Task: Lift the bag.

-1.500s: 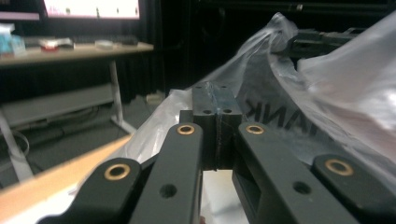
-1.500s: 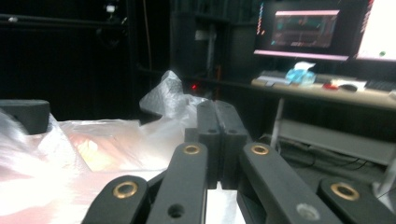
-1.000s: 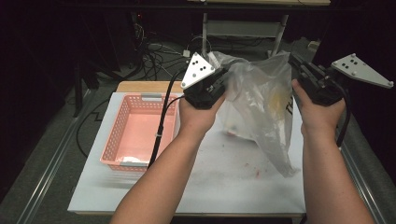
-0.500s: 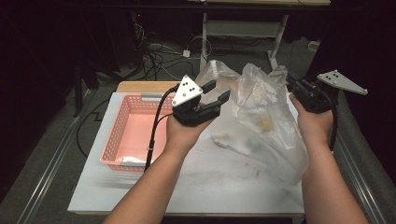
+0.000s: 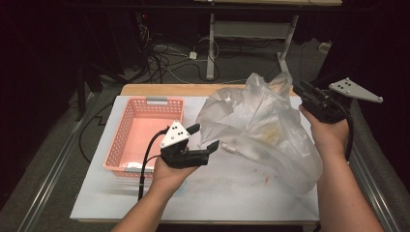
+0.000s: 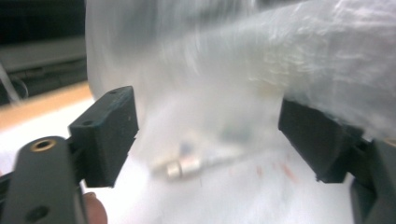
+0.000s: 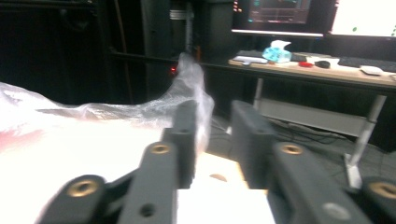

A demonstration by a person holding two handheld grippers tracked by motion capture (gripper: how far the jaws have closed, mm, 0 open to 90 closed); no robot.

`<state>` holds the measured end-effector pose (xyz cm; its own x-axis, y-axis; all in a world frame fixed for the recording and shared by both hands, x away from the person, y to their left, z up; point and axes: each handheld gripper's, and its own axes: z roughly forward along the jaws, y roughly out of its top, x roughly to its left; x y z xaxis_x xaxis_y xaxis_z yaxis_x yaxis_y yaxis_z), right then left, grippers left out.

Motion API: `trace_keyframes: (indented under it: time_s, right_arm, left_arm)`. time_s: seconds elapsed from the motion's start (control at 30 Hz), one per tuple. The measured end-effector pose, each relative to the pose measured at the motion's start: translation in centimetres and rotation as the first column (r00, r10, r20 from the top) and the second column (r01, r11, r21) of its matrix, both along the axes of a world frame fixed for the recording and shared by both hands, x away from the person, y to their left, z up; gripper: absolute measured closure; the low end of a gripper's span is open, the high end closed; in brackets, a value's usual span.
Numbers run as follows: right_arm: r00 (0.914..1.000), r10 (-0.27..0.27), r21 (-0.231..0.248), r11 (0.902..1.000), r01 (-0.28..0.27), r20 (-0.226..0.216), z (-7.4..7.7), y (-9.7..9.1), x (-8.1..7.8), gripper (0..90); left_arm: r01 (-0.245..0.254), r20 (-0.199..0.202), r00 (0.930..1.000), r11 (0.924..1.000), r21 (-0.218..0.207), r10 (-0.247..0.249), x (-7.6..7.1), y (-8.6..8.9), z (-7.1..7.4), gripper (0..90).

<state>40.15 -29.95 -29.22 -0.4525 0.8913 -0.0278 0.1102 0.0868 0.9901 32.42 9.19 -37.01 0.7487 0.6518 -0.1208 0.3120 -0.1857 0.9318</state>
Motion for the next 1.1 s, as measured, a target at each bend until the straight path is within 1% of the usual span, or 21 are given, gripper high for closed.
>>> trace_keyframes:
  time_s: [0.03,0.07,0.13,0.17,0.27,0.37,0.4,0.47,0.5,0.57,0.63,0.67,0.7,0.73,0.8,0.87,0.93,1.0,1.03,1.07,1.1]
  right_arm:
    - [0.9999,0.014,0.004,0.9999,-0.014,0.002,0.1,-0.1,-0.5,65.1]
    - [0.9997,0.022,0.0,0.9998,-0.022,0.008,0.1,-0.2,-1.0,63.8]
    - [0.9994,0.033,0.003,0.9995,-0.033,0.012,0.2,-0.4,-2.0,60.9]
    - [0.9991,0.039,-0.001,0.9992,-0.039,0.018,0.1,-0.5,-2.4,59.7]
    - [0.9988,0.043,-0.008,0.9991,-0.043,0.022,-0.5,-1.0,-3.9,55.7]
    - [0.999,0.041,-0.017,0.999,-0.041,0.014,-1.4,-1.6,-4.8,52.9]
    - [0.9991,0.041,-0.02,0.999,-0.041,0.007,-1.8,-1.8,-5.1,51.5]
    - [0.9992,0.038,-0.024,0.999,-0.038,-0.009,-2.7,-2.1,-5.7,48.8]
    - [0.9991,0.039,-0.026,0.9989,-0.04,-0.017,-3.2,-2.2,-5.9,47.1]
    - [0.9986,0.04,-0.033,0.9986,-0.041,-0.033,-4.4,-2.4,-6.3,43.1]
    - [0.9979,0.036,-0.033,0.9987,-0.038,-0.053,-5.7,-2.5,-6.6,38.3]
    - [0.9974,0.034,-0.025,0.9991,-0.035,-0.063,-6.3,-2.5,-6.7,36.1]
    - [0.9964,0.036,-0.023,0.999,-0.038,-0.076,-7.1,-2.6,-6.9,33.2]
    - [0.9959,0.036,-0.021,0.9991,-0.038,-0.083,-7.6,-2.6,-6.9,30.1]
    - [0.9941,0.033,-0.014,0.9993,-0.035,-0.103,-8.9,-2.7,-7.2,24.4]
    - [0.9934,0.031,-0.008,0.9995,-0.032,-0.111,-9.8,-2.7,-7.4,18.8]
    - [0.9928,0.029,-0.015,0.9994,-0.031,-0.116,-10.5,-2.7,-7.5,12.6]
    - [0.9926,0.023,-0.025,0.9993,-0.026,-0.119,-11.0,-2.5,-7.6,4.1]
    - [0.9927,0.018,-0.026,0.9994,-0.022,-0.119,-11.1,-2.5,-7.6,1.4]
    - [0.9926,0.012,-0.026,0.9995,-0.015,-0.121,-11.4,-2.5,-7.7,0.4]
    - [0.9923,0.01,-0.028,0.9995,-0.013,-0.123,-11.6,-2.5,-7.8,0.4]
  left_arm:
    - [-0.005,-0.012,0.9999,1.0,0.001,0.005,-0.2,0.2,-0.4,14.5]
    - [-0.006,-0.016,0.9999,1.0,-0.002,0.006,-0.4,0.4,-0.6,14.2]
    - [-0.019,-0.012,0.9997,0.9998,0.01,0.019,-1.1,0.8,-0.8,4.5]
    - [-0.017,-0.006,0.9998,0.9997,0.017,0.017,-1.6,1.2,-0.9,0.8]
    - [-0.031,0.022,0.9993,0.9987,0.04,0.03,-2.4,2.0,-1.3,0.0]
    - [-0.04,-0.002,0.9992,0.998,0.049,0.041,-2.7,2.9,-2.0,0.0]
    - [-0.039,-0.008,0.9992,0.9976,0.057,0.04,-2.9,3.1,-2.2,0.0]
    - [-0.039,-0.012,0.9991,0.9952,0.09,0.04,-3.2,3.5,-2.7,0.0]
    - [-0.042,-0.014,0.999,0.9944,0.098,0.043,-3.3,3.8,-2.9,0.0]
    - [-0.058,-0.016,0.9981,0.994,0.093,0.059,-3.5,4.7,-3.3,0.0]
    - [-0.081,-0.006,0.9966,0.9929,0.087,0.082,-3.7,5.7,-3.6,0.0]
    - [-0.096,-0.002,0.9953,0.992,0.081,0.097,-3.8,6.3,-3.8,0.0]
    - [-0.101,0.0,0.9948,0.992,0.075,0.102,-3.8,6.6,-3.9,0.0]
    - [-0.107,0.003,0.9942,0.992,0.066,0.107,-3.9,7.1,-4.0,0.0]
    - [-0.122,0.009,0.9926,0.9905,0.063,0.121,-4.1,7.9,-4.1,0.0]
    - [-0.134,0.009,0.9909,0.9895,0.053,0.134,-4.2,8.7,-4.3,0.0]
    - [-0.141,0.006,0.99,0.9882,0.06,0.141,-4.2,9.2,-4.4,0.0]
    - [-0.157,0.01,0.9876,0.9844,0.08,0.156,-4.2,9.6,-4.7,0.0]
    - [-0.157,0.0,0.9875,0.9849,0.073,0.157,-4.1,9.8,-4.9,0.0]
    - [-0.157,-0.01,0.9875,0.9855,0.065,0.158,-4.0,10.0,-5.0,0.0]
    - [-0.159,-0.012,0.987,0.9849,0.069,0.16,-4.0,10.1,-5.0,0.0]
